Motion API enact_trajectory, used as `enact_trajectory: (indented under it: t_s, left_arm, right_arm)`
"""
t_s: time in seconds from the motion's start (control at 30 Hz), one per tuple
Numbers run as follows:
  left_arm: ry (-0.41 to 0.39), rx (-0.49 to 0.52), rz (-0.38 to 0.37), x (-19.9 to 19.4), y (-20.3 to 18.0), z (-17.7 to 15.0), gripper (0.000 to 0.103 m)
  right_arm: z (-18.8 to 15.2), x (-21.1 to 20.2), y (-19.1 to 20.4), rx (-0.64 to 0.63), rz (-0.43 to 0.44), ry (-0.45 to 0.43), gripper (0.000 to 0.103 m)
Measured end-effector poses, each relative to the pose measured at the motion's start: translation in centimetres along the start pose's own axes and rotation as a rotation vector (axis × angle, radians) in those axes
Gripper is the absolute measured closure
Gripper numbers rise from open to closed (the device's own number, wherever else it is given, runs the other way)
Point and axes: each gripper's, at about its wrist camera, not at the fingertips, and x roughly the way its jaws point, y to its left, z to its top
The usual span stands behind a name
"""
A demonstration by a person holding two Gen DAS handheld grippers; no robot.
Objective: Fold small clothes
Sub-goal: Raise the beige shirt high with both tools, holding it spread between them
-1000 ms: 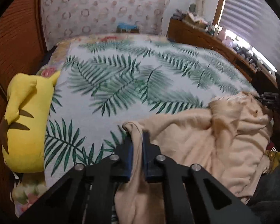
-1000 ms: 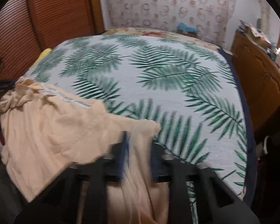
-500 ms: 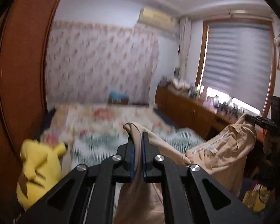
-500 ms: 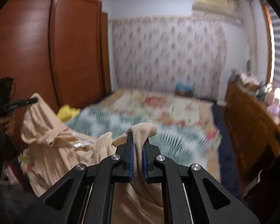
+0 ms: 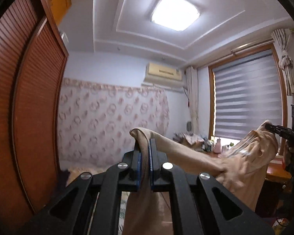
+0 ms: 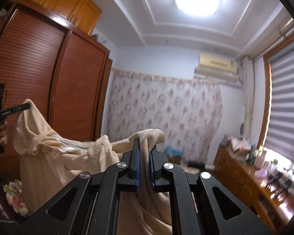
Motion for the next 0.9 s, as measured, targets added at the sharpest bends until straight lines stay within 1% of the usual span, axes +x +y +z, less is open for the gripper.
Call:
enact_trajectory:
  t_s: [0.1,0.23,0.3,0.33,0.5,0.6,0.67,0.77,0.83,0.9]
  left_arm:
    - [-0.023,0.032,0.033,-0.4,0.5,1.3,0.1]
    - [-0.009,0.041,0.057,0.6,1.2,0.7,0.1]
    - [0.026,0.042,0.074,2.2,1.6,-0.6,0.1]
    - [0.058,0.035,0.079,3.5,2.3,-1.8,0.1]
    - [0.155,0.006,0.102,7.9,3.5,-5.6,0.1]
    - [0.164,-0.001,0.12,8.7,3.9,-6.4,0.1]
    - [0.156,0.003,0.115,8.7,3.2,-6.2,0.1]
    - [0.115,0.022,0.115,7.6,2.3,-4.3,0.1]
    - [0.072,0.047,0.119,6.4,1.3,-2.5,0.1]
    - [0.025,0.073,0.134,4.7,0.3,-0.2,0.1]
  right_arm:
    - [2.4,-1.1,-1.0,0.007,-0.016,-0.043,0.098]
    - [3.4,-0.8,-2.0,0.001,-0.036,-0.054,0.098]
    - [2.7,-0.2,-2.1,-0.002,-0.047,-0.039,0.098]
    - [2.1,0.4,-2.4,0.008,-0.042,-0.025,0.098]
    - [-2.5,4.2,-2.9,0.028,-0.044,0.081,0.098]
    - [-4.1,5.7,-3.1,0.032,-0.048,0.11,0.098]
    - [-4.2,6.0,-3.3,0.031,-0.047,0.108,0.098]
    - [-3.4,6.1,-3.4,0.021,-0.06,0.101,0.098]
    - [-1.9,5.5,-3.1,0.008,-0.069,0.074,0.098]
    - [0.4,4.4,-2.8,-0.01,-0.081,0.034,0.098]
